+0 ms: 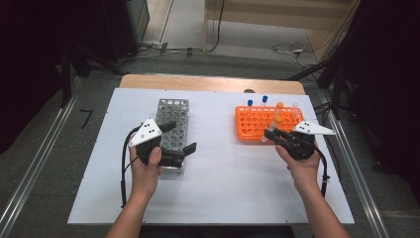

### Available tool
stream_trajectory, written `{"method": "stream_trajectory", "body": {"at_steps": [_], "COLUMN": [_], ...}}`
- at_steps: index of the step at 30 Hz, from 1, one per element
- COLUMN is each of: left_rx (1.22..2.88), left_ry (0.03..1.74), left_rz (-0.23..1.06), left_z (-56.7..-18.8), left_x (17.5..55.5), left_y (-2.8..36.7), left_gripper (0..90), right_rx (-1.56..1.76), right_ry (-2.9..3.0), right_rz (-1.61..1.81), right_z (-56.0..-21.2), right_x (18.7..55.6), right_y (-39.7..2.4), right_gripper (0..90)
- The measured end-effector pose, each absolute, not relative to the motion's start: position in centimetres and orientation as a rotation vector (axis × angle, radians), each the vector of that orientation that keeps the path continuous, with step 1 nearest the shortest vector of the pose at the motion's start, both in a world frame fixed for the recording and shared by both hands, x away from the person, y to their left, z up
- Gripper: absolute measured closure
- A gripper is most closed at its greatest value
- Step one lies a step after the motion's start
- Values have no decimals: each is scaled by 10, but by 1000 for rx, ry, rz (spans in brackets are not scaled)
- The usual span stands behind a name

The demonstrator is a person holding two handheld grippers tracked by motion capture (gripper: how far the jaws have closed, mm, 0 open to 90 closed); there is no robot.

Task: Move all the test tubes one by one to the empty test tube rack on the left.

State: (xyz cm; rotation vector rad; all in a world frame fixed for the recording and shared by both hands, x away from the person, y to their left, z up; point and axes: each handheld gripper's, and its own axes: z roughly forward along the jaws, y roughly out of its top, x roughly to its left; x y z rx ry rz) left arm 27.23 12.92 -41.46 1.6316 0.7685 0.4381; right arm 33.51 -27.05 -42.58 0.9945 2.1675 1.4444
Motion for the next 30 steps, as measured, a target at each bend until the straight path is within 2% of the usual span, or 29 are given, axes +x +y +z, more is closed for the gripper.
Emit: {"method": "stream_trajectory", "body": {"at_steps": [8, 11, 16, 30], "left_rx": [1660, 1655, 1655, 1710], "left_ry": [745, 743, 774, 660], "left_rz": [383, 361, 361, 292], "left_z": [-421, -422, -422, -423], "left_x": [274, 273, 268, 258], "left_y": [107, 102, 90, 67], "left_gripper": [27, 57, 158, 426], "right_rx": [903, 862, 805, 699], "right_ry": [2270, 2313, 2374, 2475], "right_rz": [1487, 1485, 1485, 1473], "right_z": [-433, -436, -441, -444], "right_x": [317, 310, 300, 285], "right_y": [-238, -226, -208, -180], "right_gripper": [724, 724, 724, 724]}}
